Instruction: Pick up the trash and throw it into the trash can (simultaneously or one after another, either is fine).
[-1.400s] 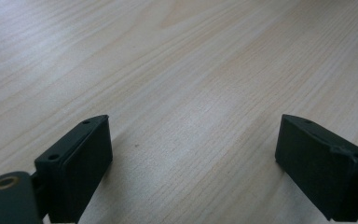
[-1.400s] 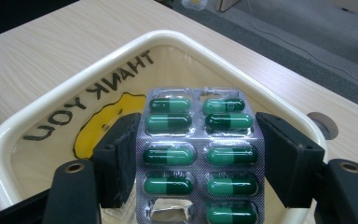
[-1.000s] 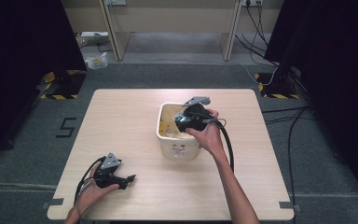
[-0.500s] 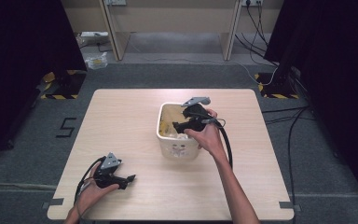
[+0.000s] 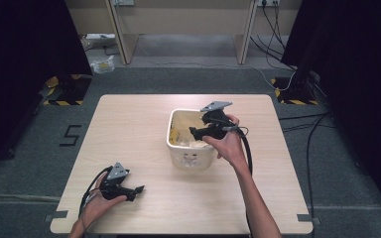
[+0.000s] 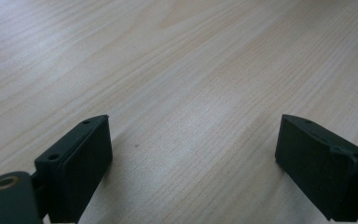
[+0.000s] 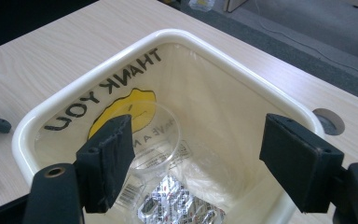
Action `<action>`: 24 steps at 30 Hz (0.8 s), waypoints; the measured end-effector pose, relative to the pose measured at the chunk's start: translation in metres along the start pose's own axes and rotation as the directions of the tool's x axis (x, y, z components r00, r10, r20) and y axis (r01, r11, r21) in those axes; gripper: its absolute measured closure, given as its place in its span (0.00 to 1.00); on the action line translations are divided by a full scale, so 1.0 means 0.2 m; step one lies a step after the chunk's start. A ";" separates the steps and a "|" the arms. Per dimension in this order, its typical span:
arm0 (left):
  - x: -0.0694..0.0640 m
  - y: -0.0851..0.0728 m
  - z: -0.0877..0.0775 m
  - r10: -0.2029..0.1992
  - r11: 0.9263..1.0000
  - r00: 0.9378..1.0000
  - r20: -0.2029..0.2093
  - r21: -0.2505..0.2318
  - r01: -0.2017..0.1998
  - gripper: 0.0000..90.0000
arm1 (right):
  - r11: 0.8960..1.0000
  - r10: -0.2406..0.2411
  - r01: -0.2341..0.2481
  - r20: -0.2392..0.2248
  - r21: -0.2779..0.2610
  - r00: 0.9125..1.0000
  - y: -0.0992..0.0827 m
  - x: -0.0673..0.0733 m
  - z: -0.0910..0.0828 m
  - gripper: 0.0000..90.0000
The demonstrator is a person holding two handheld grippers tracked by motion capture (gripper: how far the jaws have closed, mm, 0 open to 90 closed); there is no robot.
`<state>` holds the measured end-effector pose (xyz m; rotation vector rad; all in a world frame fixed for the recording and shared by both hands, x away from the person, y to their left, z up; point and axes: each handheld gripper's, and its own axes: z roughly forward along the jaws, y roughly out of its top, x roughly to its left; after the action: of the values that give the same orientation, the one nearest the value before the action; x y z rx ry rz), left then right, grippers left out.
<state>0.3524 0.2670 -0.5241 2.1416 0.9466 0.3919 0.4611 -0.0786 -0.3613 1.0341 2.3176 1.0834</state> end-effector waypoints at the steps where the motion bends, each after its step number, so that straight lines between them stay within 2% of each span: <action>1: 0.00 0.00 0.00 0.000 1.000 1.000 0.000 0.000 0.000 0.11 | 1.000 -0.001 0.001 0.004 -0.005 1.000 0.00 -0.01 -0.01 0.29; 15: 0.00 0.00 0.00 0.000 1.000 1.000 0.000 0.001 0.000 0.11 | 0.998 0.029 -0.027 0.039 -0.054 0.999 -0.07 -0.08 -0.15 0.28; 24: 0.00 0.00 0.00 0.000 1.000 1.000 0.000 0.001 0.000 0.11 | 0.994 0.081 -0.075 0.070 -0.077 0.994 -0.14 -0.16 -0.26 0.27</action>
<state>0.3524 0.2670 -0.5241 2.1421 0.9468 0.3915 0.4380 -0.1413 -0.3501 1.1249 2.1796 1.1328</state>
